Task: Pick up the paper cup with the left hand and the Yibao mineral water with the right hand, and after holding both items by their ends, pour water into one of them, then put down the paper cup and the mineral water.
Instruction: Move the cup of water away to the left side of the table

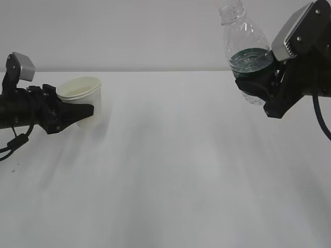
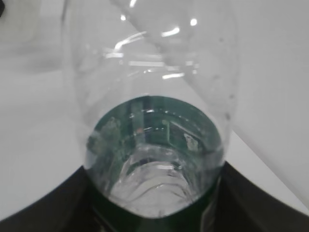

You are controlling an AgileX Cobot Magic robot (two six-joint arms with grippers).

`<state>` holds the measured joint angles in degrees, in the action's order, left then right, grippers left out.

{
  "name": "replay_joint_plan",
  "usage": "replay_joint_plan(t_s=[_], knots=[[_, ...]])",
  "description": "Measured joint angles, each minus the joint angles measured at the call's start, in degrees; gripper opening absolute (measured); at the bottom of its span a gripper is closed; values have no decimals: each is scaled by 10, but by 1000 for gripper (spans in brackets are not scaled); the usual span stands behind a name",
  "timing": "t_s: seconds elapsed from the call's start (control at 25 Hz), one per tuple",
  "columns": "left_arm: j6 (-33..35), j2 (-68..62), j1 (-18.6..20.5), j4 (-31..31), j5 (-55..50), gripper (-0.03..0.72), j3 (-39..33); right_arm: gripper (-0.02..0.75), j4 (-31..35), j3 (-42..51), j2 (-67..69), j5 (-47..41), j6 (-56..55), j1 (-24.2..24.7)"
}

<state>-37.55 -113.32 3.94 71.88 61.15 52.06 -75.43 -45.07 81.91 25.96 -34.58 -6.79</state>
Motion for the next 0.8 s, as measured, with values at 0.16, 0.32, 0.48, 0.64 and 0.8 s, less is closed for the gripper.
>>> replay_joint_plan(t_s=[0.16,0.32,0.48,0.64,0.8], knots=[[16,-9,0,0,4,452,0,435,-1,0,0,-1,0,0],[38,-9,0,-1,7,452,0,435,-1,0,0,-1,0,0],[50,-11,0,-1,7,452,0,435,-1,0,0,-1,0,0],[59,-28,0,-4,13,452,0,435,-1,0,0,-1,0,0],[73,-49,0,-11,29,452,0,435,-1,0,0,-2,0,0]])
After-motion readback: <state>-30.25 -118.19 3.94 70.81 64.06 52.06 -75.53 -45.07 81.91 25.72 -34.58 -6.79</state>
